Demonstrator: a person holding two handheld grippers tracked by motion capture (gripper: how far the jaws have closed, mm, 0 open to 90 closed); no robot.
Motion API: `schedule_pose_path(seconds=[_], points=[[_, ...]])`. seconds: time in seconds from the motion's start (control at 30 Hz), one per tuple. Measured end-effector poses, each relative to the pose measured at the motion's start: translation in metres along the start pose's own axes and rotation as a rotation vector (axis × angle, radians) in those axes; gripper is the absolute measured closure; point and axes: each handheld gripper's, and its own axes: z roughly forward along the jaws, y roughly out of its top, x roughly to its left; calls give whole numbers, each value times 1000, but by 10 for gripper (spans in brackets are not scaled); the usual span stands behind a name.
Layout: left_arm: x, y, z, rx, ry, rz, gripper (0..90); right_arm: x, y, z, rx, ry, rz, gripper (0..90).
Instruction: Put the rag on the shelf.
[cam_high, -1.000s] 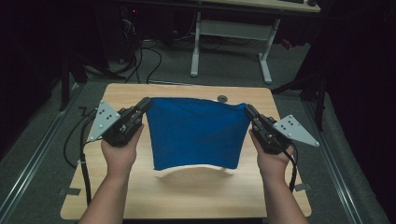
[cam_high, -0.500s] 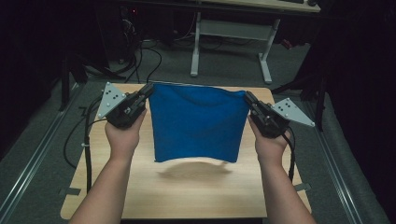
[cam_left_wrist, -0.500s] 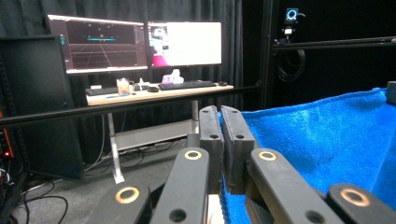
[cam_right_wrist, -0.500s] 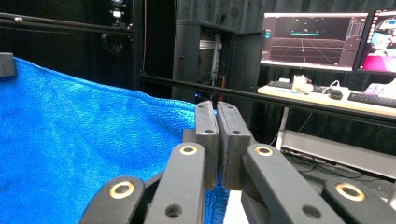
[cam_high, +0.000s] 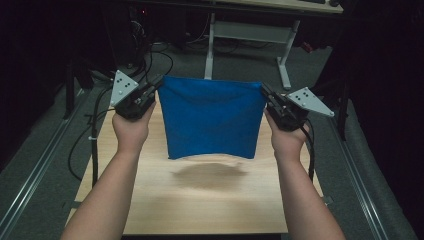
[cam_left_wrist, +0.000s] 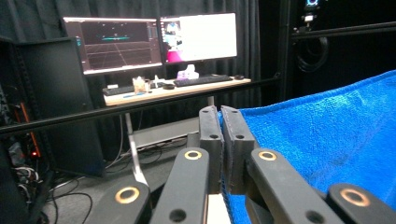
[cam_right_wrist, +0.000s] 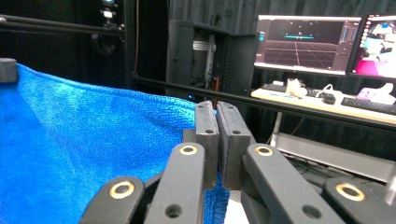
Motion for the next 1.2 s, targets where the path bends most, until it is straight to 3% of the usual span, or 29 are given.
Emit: schedule_pose_path(seconds=[0.5, 1.1, 1.2], points=[[18, -11, 30, 48, 56, 7, 883, -7, -7, 44, 55, -44, 15, 885], [31, -45, 70, 201, 78, 24, 881, -22, -32, 82, 174, -72, -11, 884], [33, -54, 76, 238, 78, 9, 881, -22, -36, 86, 195, -77, -23, 884]])
